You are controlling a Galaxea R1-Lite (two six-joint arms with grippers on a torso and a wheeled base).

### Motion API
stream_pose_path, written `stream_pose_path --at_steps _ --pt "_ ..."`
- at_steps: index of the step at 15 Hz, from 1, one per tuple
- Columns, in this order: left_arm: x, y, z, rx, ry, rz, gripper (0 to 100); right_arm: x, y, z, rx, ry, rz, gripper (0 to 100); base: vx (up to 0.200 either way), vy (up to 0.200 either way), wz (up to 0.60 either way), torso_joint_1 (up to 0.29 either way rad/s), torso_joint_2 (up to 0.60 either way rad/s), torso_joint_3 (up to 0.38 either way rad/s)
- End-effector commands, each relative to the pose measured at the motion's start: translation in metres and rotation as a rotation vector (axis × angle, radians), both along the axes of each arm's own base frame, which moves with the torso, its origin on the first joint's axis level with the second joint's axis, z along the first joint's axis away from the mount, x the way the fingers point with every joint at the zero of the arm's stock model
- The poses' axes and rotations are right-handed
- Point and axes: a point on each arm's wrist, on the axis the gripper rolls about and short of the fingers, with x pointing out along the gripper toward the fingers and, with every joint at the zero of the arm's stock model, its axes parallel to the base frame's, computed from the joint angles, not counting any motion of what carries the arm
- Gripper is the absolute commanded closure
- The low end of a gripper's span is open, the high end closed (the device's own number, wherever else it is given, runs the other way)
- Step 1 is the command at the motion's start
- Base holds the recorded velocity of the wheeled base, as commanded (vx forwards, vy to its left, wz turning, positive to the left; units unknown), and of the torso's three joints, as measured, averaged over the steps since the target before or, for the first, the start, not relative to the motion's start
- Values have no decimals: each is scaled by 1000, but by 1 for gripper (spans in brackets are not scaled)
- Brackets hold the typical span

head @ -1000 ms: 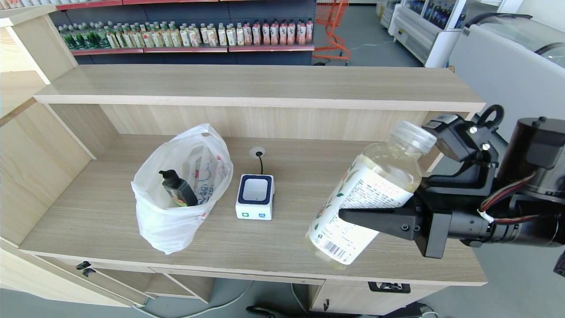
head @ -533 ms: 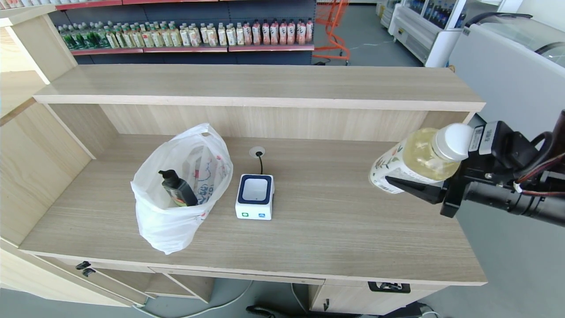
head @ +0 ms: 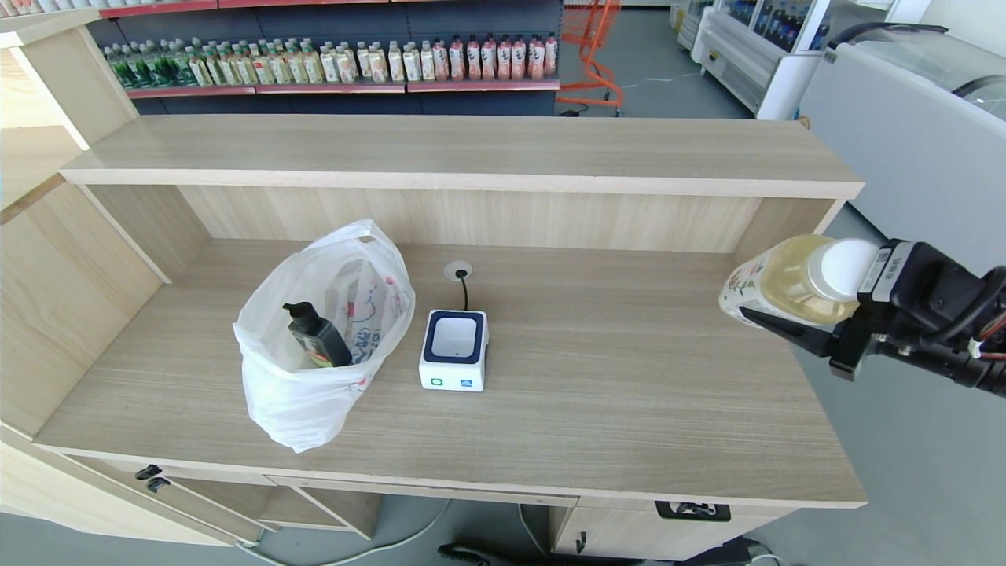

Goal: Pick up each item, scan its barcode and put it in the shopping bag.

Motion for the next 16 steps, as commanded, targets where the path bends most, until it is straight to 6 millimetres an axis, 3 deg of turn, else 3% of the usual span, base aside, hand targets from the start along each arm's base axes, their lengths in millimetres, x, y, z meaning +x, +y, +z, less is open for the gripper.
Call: stream_pose_path --at_steps 1,3,16 --pt "0 0 0 0 -1 0 0 -2 -1 -1 0 2 -3 100 0 0 0 0 0 0" --pt "0 0 0 -3 -1 0 0 -2 1 -2 -1 8 5 100 0 0 0 0 0 0" --pt "0 0 0 -2 -1 0 0 -8 3 -6 45 83 19 100 0 200 0 2 2 2"
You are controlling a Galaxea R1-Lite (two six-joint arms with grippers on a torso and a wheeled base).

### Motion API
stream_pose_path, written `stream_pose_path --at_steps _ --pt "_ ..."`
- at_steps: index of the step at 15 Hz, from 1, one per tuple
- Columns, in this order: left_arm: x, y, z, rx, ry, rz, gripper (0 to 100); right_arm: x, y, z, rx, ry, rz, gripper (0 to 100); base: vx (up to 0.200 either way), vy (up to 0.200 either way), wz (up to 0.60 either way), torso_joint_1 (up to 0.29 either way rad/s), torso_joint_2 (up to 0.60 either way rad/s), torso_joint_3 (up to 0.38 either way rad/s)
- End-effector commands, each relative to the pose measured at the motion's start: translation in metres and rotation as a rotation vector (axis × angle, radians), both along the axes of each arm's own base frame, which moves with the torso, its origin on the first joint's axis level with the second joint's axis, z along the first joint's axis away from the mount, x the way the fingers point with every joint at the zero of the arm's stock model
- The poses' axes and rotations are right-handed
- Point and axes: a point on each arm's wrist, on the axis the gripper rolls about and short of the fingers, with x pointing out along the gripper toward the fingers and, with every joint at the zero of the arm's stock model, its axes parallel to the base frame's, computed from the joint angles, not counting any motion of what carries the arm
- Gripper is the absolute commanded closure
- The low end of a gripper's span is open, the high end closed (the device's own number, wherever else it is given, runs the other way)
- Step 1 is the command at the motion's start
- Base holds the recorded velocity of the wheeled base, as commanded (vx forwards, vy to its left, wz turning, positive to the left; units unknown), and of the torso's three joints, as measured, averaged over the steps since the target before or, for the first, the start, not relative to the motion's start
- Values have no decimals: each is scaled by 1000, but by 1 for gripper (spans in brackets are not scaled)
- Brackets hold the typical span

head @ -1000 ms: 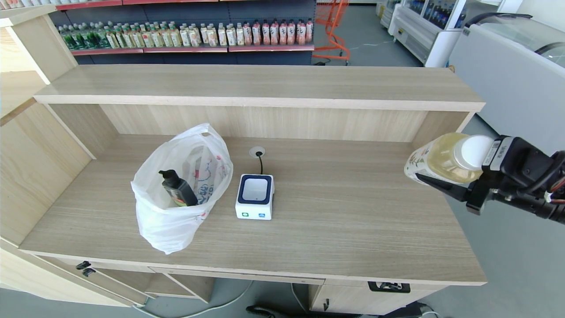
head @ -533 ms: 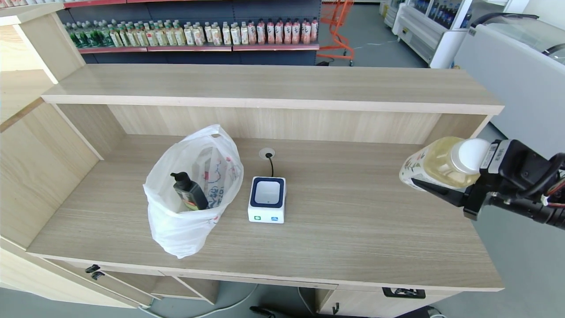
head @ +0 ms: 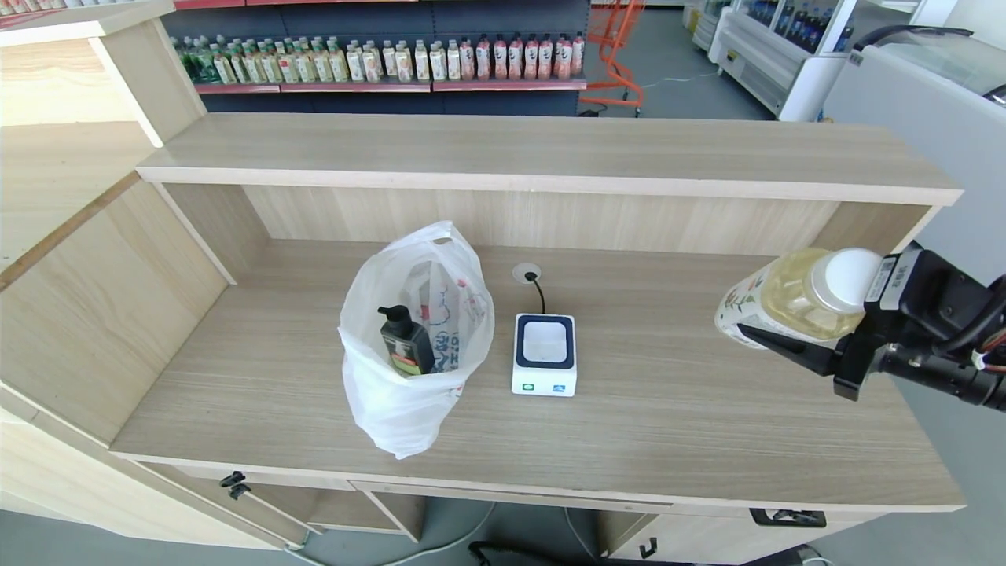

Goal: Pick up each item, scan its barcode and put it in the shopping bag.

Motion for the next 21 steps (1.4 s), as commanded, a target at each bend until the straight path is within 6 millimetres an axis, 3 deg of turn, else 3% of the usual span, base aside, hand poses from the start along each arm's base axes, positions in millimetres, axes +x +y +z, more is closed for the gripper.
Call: stream_pose_path --at_steps 1,6,12,16,21 --pt "0 0 0 1 0 0 0 0 0 0 0 1 2 100 0 200 0 7 2 2" --pt "0 0 0 3 0 0 0 -3 0 -10 31 64 6 100 0 80 0 2 1 0" --pt "0 0 0 6 1 0 0 1 1 -16 49 106 21 100 200 0 0 -1 -3 6" --pt "0 0 0 1 0 0 0 28 6 -42 48 220 107 100 0 0 0 0 0 0" --pt "0 0 0 1 0 0 0 50 24 -57 2 228 225 100 0 0 0 0 0 0"
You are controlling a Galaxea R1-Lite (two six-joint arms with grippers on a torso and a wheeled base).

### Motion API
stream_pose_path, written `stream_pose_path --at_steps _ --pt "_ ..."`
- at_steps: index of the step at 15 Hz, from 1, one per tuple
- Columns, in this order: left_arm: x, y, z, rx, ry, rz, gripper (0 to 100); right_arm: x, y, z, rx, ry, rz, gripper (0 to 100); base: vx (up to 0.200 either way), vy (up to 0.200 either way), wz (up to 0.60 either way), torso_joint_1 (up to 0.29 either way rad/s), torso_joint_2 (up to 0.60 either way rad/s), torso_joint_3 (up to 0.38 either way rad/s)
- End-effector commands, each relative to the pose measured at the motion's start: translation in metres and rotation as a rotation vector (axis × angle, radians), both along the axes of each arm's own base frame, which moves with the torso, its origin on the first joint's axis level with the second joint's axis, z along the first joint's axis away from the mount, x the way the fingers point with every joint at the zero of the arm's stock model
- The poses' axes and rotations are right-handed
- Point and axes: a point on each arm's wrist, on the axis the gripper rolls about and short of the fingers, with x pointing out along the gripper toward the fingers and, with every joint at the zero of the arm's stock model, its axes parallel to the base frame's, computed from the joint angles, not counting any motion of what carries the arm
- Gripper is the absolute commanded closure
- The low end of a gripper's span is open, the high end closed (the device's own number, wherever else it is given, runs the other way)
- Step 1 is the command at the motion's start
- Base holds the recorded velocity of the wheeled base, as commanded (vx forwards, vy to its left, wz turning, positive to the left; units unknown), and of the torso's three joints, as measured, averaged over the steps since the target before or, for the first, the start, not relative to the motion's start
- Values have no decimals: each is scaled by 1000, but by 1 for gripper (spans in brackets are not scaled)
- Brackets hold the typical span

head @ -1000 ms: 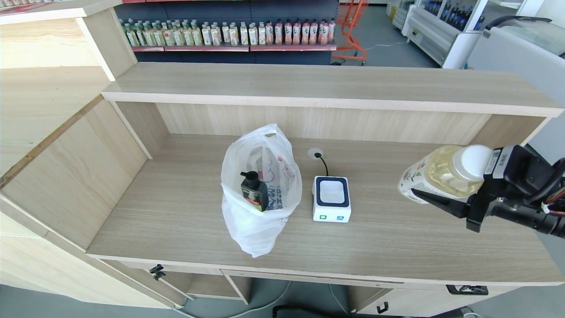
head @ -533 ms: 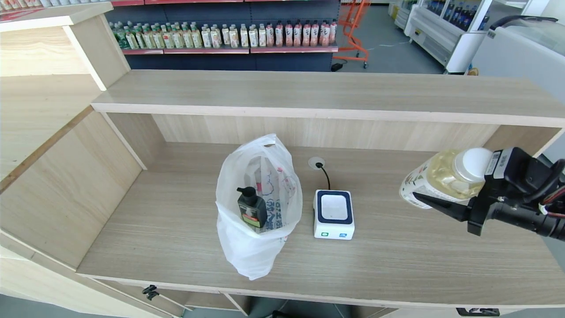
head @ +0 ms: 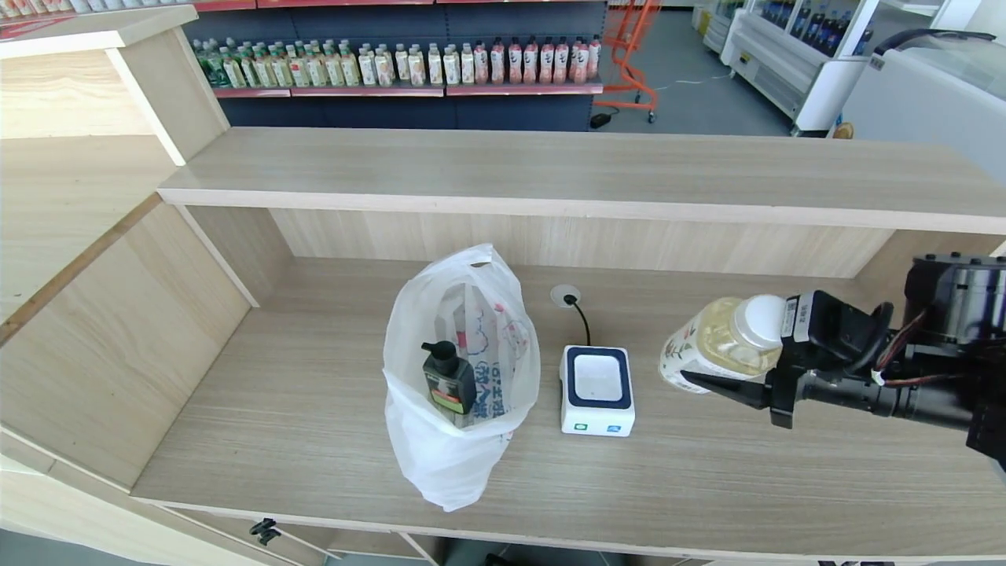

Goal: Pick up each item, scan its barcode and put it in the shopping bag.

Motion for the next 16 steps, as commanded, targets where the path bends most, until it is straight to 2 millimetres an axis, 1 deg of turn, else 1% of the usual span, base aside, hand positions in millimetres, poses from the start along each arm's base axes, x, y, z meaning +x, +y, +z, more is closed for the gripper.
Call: stream_pose_path --at_steps 1,2,5,7,8,12,16 --pt "0 0 0 0 1 0 0 15 10 -13 -24 11 59 100 0 0 0 0 0 0" --pt "0 0 0 0 0 0 0 23 13 -17 -56 -30 102 100 0 0 0 0 0 0" --pt "0 0 0 0 1 0 0 38 16 -32 -91 -78 211 100 0 0 0 0 0 0" --pt "0 0 0 0 1 0 0 45 17 -41 -104 -75 222 100 0 0 0 0 0 0" --pt "0 0 0 0 0 0 0 54 19 -46 -114 -101 246 100 0 0 0 0 0 0" --pt "0 0 0 0 0 0 0 82 25 -56 -117 -141 295 100 0 0 0 0 0 0" --pt "0 0 0 0 1 0 0 97 35 -62 -105 -159 340 100 0 0 0 0 0 0"
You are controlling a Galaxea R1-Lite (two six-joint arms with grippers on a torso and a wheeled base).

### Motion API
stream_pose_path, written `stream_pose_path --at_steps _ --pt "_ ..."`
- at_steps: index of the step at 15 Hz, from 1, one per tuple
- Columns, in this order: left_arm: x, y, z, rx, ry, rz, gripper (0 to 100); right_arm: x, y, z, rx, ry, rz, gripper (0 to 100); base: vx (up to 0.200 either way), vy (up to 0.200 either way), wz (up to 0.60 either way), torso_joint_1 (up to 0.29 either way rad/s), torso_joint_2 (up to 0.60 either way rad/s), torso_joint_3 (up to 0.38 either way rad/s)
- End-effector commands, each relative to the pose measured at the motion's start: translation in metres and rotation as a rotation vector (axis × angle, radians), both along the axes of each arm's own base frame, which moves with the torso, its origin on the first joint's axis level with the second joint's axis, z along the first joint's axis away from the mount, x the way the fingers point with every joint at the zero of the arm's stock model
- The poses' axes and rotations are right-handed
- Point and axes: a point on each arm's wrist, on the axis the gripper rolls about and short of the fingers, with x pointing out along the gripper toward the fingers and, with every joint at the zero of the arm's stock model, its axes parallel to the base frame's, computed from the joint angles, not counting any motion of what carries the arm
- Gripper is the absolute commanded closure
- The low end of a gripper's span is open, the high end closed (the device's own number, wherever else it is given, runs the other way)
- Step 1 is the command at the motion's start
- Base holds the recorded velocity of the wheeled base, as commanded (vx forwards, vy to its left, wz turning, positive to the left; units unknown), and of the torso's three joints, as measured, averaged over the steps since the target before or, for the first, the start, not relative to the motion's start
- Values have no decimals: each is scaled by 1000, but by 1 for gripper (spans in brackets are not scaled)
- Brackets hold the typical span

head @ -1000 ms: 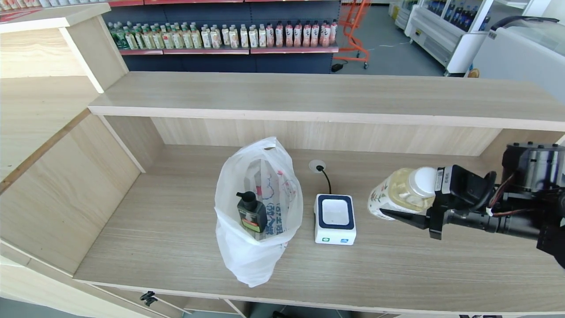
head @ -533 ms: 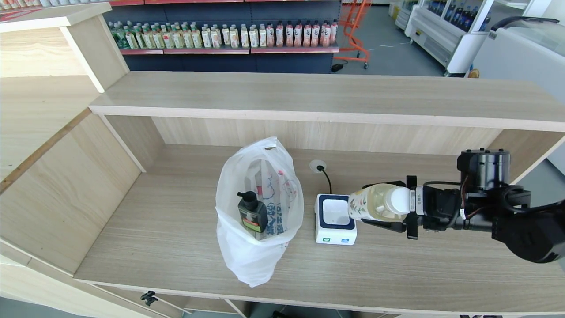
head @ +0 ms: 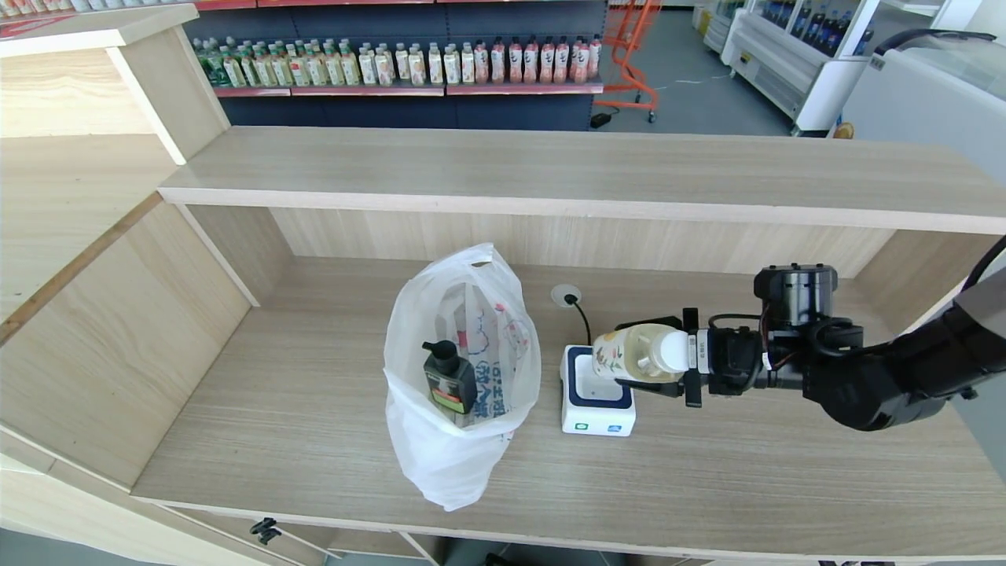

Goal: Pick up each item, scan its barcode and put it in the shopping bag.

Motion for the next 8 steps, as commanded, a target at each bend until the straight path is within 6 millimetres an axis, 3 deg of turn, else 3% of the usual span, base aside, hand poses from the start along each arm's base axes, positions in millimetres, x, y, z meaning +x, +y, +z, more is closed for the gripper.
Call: stream_pose_path --at_steps 1,8 --pt "0 0 0 0 0 1 0 10 7 -10 -1 11 17 100 0 0 0 0 0 0" --pt "0 0 0 0 0 1 0 18 13 -19 -4 -29 34 100 0 0 0 0 0 0"
